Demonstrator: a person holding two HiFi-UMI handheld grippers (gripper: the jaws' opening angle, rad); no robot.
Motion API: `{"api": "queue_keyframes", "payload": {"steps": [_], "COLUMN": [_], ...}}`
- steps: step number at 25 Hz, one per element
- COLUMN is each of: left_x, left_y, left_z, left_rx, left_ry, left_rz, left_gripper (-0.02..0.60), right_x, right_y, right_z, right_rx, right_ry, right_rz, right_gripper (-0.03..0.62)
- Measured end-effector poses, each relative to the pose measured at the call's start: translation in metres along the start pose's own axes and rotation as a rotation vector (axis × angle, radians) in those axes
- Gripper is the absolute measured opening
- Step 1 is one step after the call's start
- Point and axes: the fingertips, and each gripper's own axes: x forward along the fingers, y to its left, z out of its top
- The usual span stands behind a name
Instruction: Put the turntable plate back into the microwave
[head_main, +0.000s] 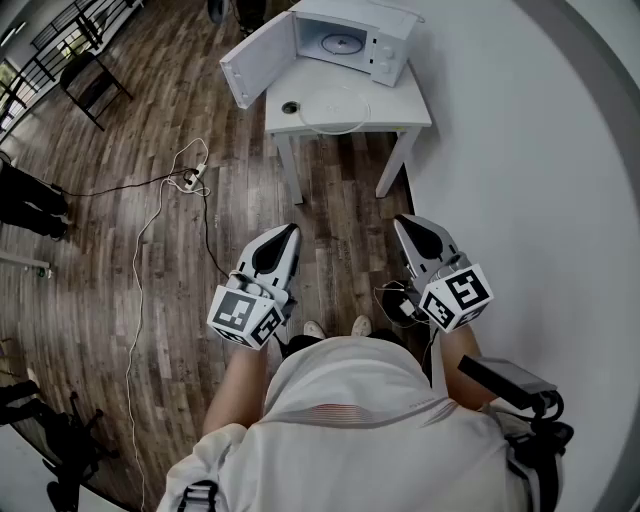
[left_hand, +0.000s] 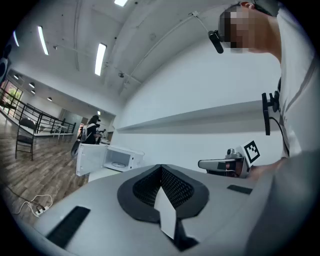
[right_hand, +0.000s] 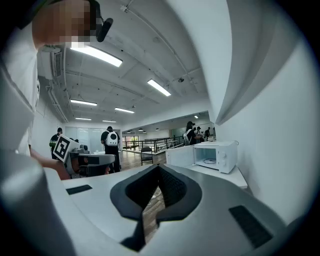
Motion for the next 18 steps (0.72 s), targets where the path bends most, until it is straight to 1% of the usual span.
{"api": "queue_keyframes", "payload": {"steps": [8, 12, 14, 18], "left_x": [-0.025, -0.032, -0.031, -0.019], "left_y": [0.033, 0.046, 0.049, 0.055], "left_z": [-0.008, -0.011, -0.009, -0.002], "left_rx": [-0.013, -0.022, -0.02, -0.001], "left_ry": [0.003, 0.011, 0.011, 0.009], "left_rz": [-0.018, -0.026, -0.031, -0.04], "left_gripper": [0.009, 0.009, 0.009, 0.009], "right_x": [0.02, 0.029, 0.032, 0.046], "right_y": [0.033, 0.046, 0.048, 0.037], "right_z": [-0.01, -0.014, -0.012, -0.01], "right_rx": [-0.005, -0.007, -0.012, 0.005], "right_ry": [0.009, 0.016, 0.015, 0.009], "right_rz": [-0.024, -0.022, -0.02, -0.025], "right_gripper": [0.005, 0.005, 0.005, 0.005]}}
